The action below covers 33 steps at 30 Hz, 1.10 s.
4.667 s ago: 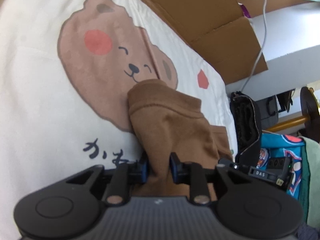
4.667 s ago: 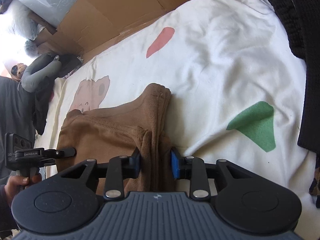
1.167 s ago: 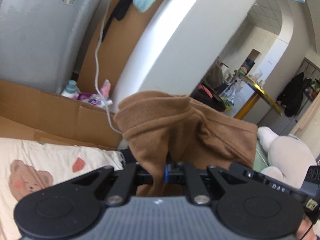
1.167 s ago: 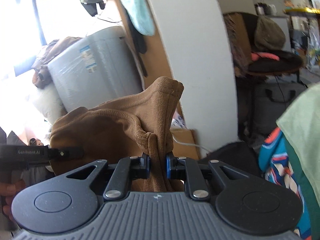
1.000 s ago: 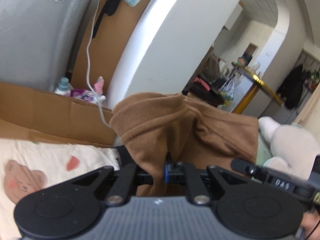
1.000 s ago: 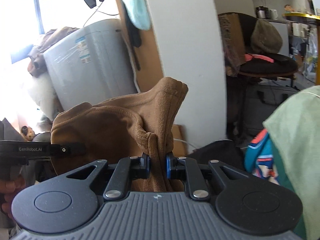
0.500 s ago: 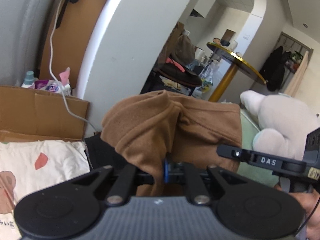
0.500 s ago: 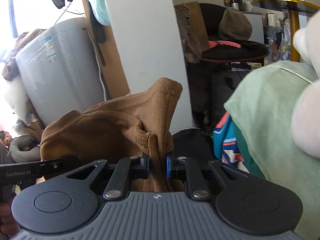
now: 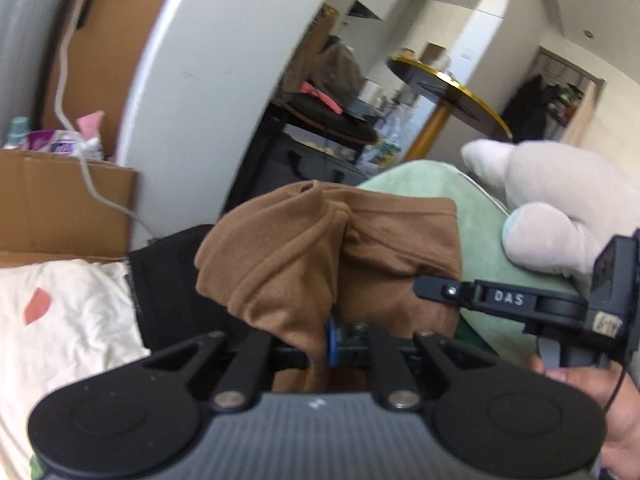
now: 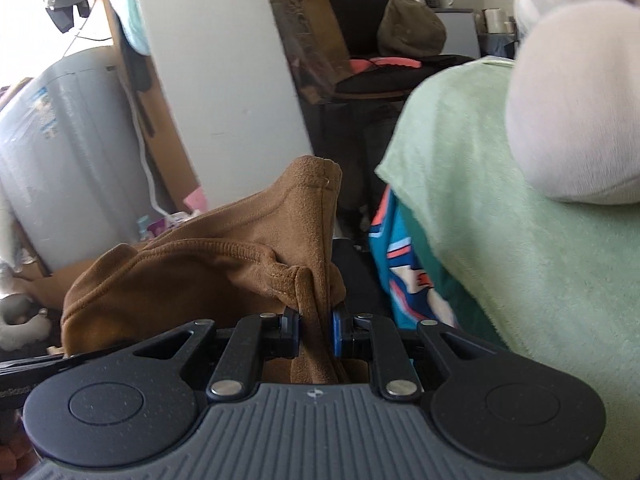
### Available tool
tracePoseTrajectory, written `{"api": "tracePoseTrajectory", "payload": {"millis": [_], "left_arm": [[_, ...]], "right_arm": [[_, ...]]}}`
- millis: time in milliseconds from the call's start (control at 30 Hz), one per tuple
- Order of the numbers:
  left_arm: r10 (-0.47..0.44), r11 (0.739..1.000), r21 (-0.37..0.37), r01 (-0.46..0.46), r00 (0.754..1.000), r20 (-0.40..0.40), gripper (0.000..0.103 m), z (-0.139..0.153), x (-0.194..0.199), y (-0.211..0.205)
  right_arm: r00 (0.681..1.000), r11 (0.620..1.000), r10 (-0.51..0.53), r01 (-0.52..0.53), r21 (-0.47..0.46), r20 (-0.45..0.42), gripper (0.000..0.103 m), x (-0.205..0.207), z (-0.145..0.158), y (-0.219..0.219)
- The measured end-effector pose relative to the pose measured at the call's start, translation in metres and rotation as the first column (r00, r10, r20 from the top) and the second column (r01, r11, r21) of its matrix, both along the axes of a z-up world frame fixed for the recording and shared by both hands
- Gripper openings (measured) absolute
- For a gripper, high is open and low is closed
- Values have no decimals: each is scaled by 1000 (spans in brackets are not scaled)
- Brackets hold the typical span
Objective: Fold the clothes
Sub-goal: 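Carry the held brown shirt end with both grippers toward the blue blanket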
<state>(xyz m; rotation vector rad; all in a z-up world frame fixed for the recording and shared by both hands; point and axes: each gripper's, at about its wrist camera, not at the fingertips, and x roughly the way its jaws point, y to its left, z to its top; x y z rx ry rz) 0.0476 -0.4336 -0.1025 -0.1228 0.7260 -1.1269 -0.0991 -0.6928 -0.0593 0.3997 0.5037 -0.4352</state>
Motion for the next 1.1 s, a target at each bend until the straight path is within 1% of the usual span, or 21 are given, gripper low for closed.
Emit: {"api": "tracePoseTrajectory", "payload": {"millis": [167, 300, 400, 467, 533, 600, 733, 833, 933, 1033, 1100], "left_arm": [[-21, 1000, -11, 21, 999, -28, 8, -11, 26, -8], [-46, 999, -18, 46, 999, 13, 8, -17, 40, -13], [-49, 998, -31, 50, 999, 22, 8, -25, 52, -15], [-46, 998, -38, 47, 999, 15, 8, -29, 62, -17], [-55, 998, -42, 56, 998, 26, 8, -33, 72, -21], [-76, 996, -39, 78, 996, 51, 8, -39, 80, -26], [-97, 995, -11, 98, 993, 61, 8, -51, 96, -39], [-102, 995, -13, 103, 992, 69, 8, -56, 107, -47], [-97, 995, -9, 97, 993, 63, 8, -63, 120, -54], [-83, 996, -23, 84, 996, 27, 8, -71, 136, -60], [-84, 996, -26, 84, 996, 29, 8, -76, 145, -63]], "right_arm": [[1000, 1000, -17, 18, -7, 21, 14, 11, -15, -15], [999, 1000, -21, 21, -18, 43, 14, 23, -27, -25], [997, 999, -27, 29, -20, 74, 14, 32, -37, -32], [995, 999, -26, 28, -24, 98, 14, 38, -44, -36], [994, 999, -14, 19, -45, 113, 14, 45, -50, -38], [993, 998, -6, 14, -63, 116, 14, 52, -55, -40], [992, 997, 2, 6, -72, 122, 14, 64, -66, -47], [994, 996, 9, 1, -86, 112, 14, 73, -76, -53], [995, 995, 20, -10, -100, 99, 14, 81, -85, -56], [996, 994, 26, -16, -112, 85, 15, 88, -90, -60], [996, 992, 27, -17, -128, 80, 15, 93, -91, -61]]}}
